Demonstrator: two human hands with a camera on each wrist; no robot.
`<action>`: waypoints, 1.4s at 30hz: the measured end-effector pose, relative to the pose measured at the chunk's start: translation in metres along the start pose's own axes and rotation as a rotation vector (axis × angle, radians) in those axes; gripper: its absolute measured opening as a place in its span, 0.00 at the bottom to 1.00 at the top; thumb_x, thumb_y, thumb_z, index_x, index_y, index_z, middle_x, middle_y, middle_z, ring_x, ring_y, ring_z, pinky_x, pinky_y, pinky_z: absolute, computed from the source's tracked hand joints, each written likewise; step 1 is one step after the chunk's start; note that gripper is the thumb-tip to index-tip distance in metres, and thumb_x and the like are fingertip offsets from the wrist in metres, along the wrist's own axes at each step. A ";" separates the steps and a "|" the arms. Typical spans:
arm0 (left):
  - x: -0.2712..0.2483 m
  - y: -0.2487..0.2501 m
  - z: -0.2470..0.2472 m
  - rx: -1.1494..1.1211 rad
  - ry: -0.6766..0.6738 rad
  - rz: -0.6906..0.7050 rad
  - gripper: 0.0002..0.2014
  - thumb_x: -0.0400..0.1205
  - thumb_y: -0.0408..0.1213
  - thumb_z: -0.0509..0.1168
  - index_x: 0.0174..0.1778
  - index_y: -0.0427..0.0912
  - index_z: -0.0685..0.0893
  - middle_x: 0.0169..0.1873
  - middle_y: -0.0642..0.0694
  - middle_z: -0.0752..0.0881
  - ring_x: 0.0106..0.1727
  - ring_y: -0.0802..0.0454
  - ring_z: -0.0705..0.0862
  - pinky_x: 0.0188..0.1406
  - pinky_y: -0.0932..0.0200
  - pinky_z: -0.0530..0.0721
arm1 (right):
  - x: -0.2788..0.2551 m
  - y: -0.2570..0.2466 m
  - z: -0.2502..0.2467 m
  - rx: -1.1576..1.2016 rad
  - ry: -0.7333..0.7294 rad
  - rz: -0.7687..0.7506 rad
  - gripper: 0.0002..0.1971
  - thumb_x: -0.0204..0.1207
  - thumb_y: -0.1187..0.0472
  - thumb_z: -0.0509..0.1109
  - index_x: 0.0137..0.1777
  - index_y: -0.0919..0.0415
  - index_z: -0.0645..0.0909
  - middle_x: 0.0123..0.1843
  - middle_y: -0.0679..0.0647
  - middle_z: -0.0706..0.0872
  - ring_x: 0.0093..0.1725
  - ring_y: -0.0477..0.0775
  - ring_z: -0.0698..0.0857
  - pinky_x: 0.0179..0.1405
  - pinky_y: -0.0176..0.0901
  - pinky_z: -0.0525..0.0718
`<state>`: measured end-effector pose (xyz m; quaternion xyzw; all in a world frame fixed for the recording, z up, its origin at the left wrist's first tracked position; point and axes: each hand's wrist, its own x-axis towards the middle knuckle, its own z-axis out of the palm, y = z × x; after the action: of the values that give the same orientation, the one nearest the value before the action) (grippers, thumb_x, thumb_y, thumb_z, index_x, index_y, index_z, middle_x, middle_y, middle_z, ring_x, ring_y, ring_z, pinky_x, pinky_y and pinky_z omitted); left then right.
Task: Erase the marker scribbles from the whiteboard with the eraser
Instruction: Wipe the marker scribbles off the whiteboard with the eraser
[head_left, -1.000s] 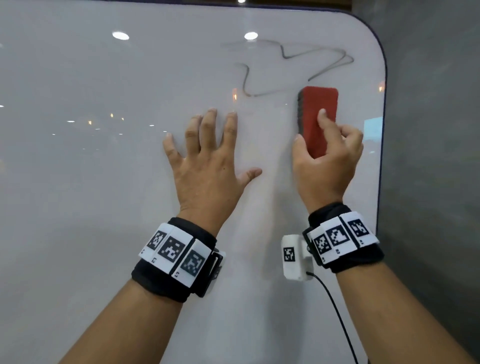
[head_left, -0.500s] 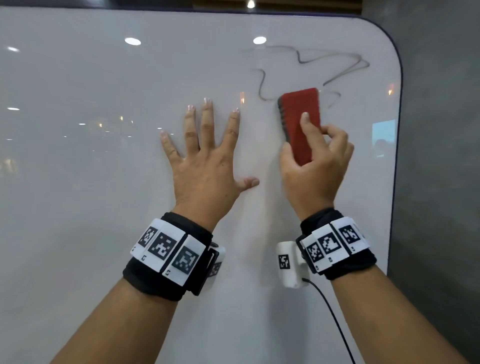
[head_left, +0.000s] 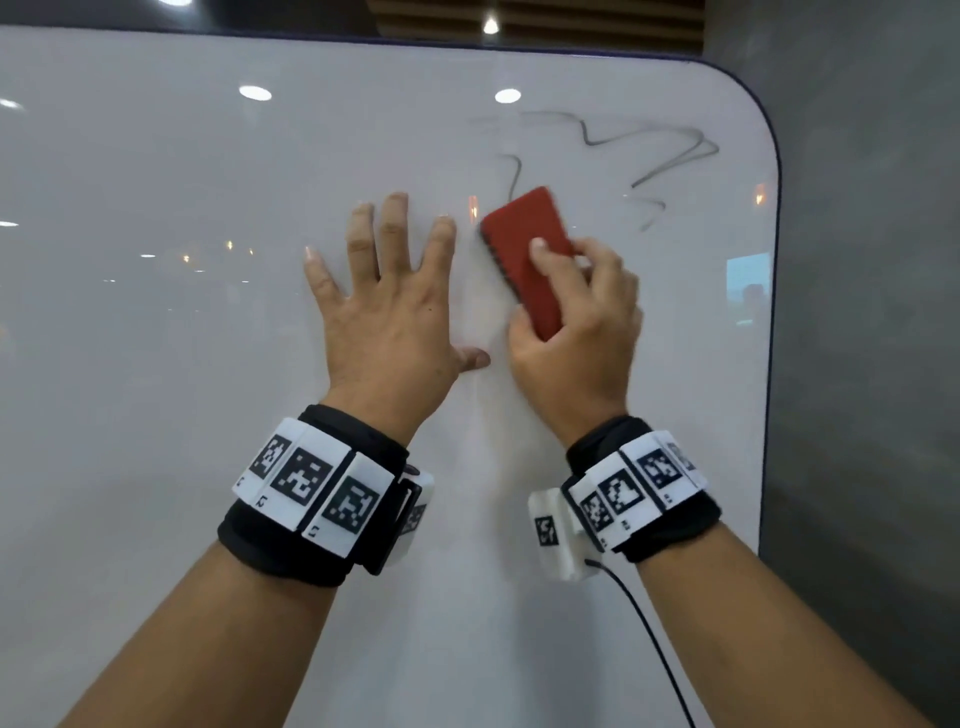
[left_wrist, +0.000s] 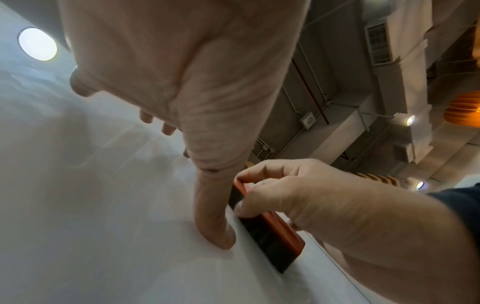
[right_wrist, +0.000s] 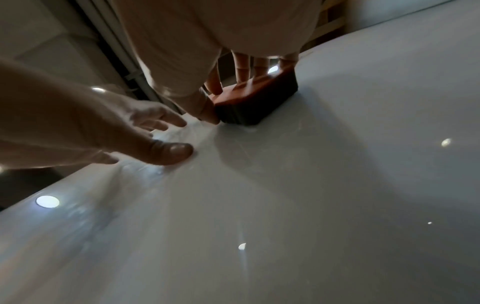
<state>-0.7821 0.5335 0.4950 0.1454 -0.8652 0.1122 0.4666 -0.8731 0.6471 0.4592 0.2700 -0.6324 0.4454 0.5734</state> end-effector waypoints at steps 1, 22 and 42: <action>0.001 0.000 0.000 -0.007 -0.004 0.004 0.57 0.67 0.65 0.76 0.85 0.53 0.49 0.85 0.42 0.42 0.86 0.40 0.40 0.79 0.23 0.49 | -0.003 -0.002 0.001 0.007 -0.028 -0.034 0.24 0.68 0.57 0.74 0.67 0.53 0.84 0.67 0.57 0.80 0.63 0.60 0.79 0.60 0.57 0.78; 0.007 0.005 0.008 -0.047 0.126 -0.031 0.52 0.70 0.70 0.69 0.85 0.53 0.52 0.82 0.43 0.52 0.82 0.42 0.49 0.78 0.23 0.52 | 0.041 0.072 -0.039 -0.034 0.108 0.141 0.21 0.70 0.61 0.73 0.66 0.56 0.83 0.70 0.58 0.80 0.67 0.62 0.78 0.68 0.59 0.75; 0.010 0.004 0.005 -0.033 0.112 -0.027 0.53 0.70 0.71 0.67 0.85 0.53 0.50 0.85 0.44 0.50 0.85 0.43 0.48 0.78 0.23 0.53 | 0.025 0.003 0.004 0.033 0.052 -0.006 0.25 0.70 0.57 0.74 0.69 0.56 0.83 0.69 0.59 0.80 0.64 0.62 0.78 0.64 0.57 0.77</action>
<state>-0.7925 0.5341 0.5006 0.1428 -0.8373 0.0997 0.5182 -0.8823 0.6491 0.4831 0.2700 -0.6089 0.4610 0.5864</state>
